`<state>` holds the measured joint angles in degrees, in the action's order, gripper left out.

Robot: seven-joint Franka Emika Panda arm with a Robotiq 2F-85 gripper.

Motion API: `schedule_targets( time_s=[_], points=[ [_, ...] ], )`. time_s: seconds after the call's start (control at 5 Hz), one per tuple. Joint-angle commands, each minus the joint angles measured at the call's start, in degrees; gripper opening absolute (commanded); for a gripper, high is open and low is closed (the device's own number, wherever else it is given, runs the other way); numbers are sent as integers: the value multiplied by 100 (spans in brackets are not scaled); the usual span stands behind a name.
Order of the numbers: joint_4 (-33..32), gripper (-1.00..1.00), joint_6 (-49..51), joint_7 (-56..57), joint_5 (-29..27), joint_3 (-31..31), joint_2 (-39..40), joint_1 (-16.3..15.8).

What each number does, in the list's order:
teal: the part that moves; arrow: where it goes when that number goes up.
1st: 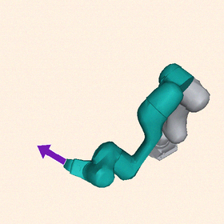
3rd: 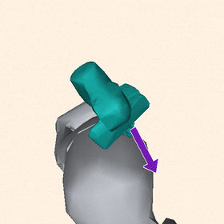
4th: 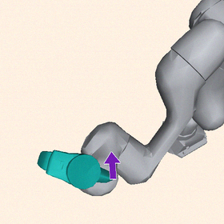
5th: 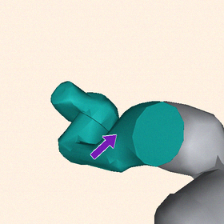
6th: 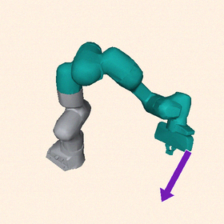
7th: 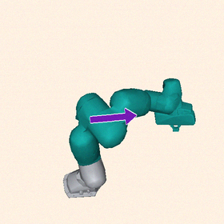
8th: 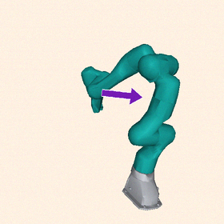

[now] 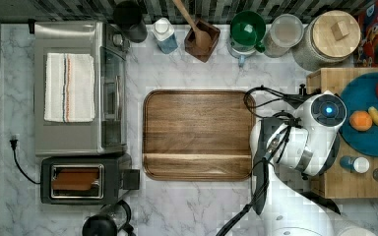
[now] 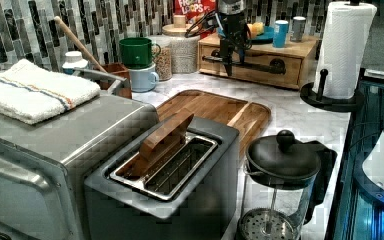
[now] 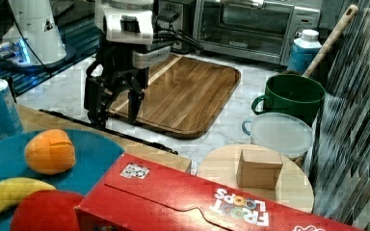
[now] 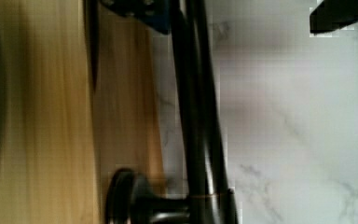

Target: Open the drawer.

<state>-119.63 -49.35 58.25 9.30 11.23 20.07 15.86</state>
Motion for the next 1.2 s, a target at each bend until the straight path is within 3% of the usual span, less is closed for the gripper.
schedule_targets(
  time_s=[0.2, 0.6, 1.2],
  points=[
    [-88, 100, -185, -1134, -232, -904, 115, -1140],
    [-490, 100, -61, -1894, -277, -1302, -206, -1415],
    [-525, 100, 262, -2665, -275, -1818, -379, -1153]
  ],
)
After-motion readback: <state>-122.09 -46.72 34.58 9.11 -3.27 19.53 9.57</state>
